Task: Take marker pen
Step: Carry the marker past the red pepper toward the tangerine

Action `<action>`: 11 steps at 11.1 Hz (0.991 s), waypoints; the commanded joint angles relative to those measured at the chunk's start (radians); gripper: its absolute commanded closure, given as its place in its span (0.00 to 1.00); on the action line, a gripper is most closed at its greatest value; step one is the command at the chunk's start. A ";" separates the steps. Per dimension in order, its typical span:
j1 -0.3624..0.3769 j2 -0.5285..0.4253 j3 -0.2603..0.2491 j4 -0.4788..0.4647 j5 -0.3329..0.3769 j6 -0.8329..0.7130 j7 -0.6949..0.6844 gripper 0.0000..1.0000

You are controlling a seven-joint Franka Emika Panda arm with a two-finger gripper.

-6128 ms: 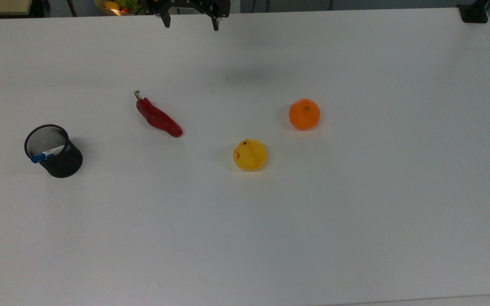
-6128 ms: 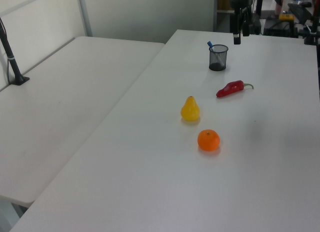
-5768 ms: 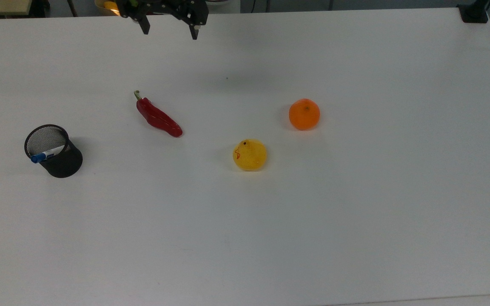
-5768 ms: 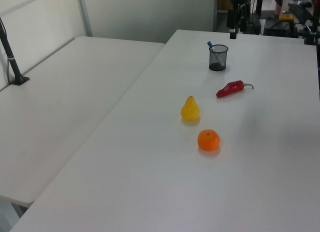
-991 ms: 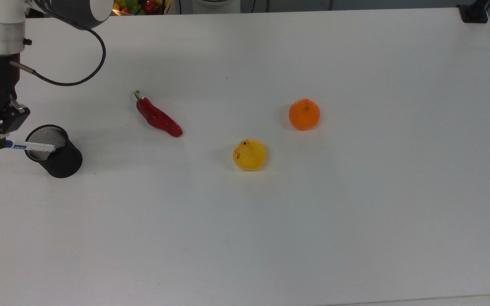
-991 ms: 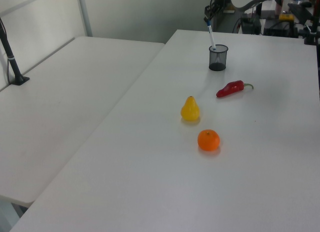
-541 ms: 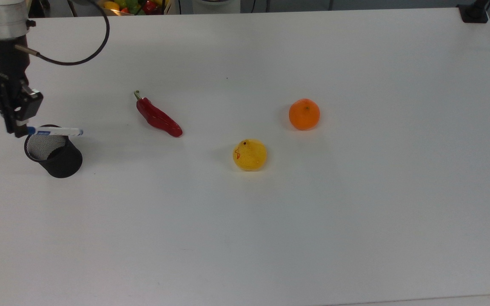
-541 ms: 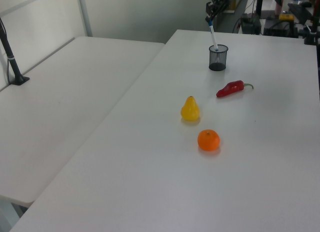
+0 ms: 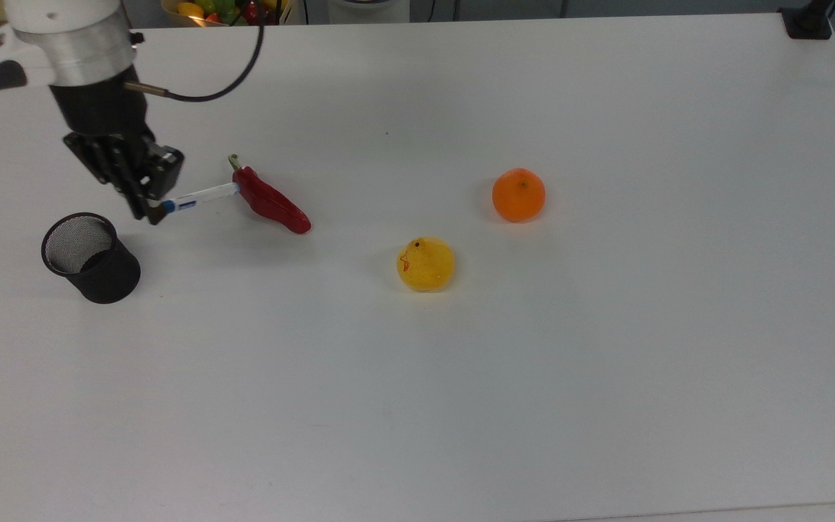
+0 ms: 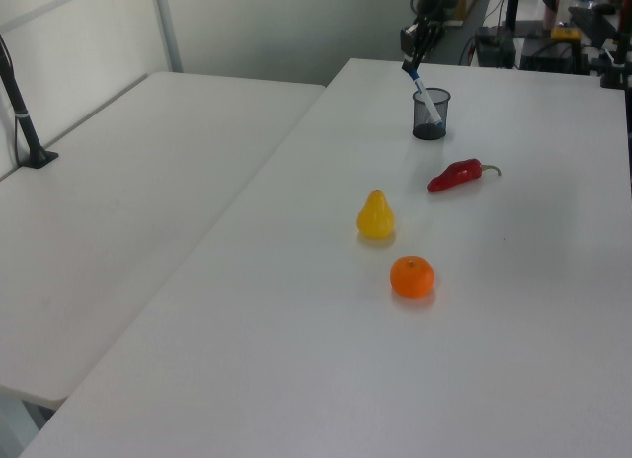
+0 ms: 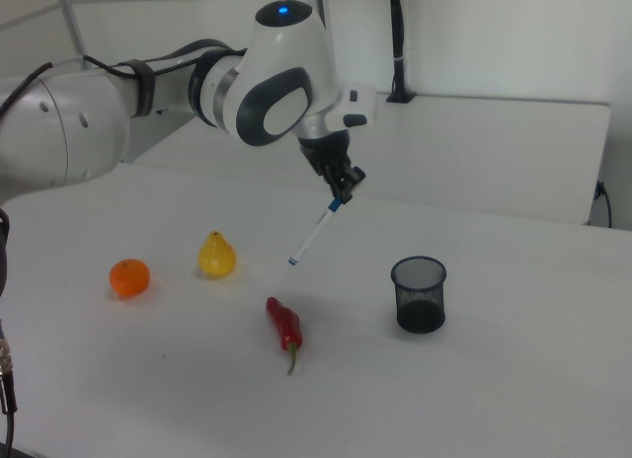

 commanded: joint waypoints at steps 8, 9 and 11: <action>0.149 -0.014 -0.003 -0.080 -0.027 -0.188 -0.025 0.93; 0.157 -0.011 -0.003 -0.081 -0.029 -0.203 -0.025 0.93; 0.186 -0.011 -0.003 -0.083 -0.032 -0.258 -0.028 0.93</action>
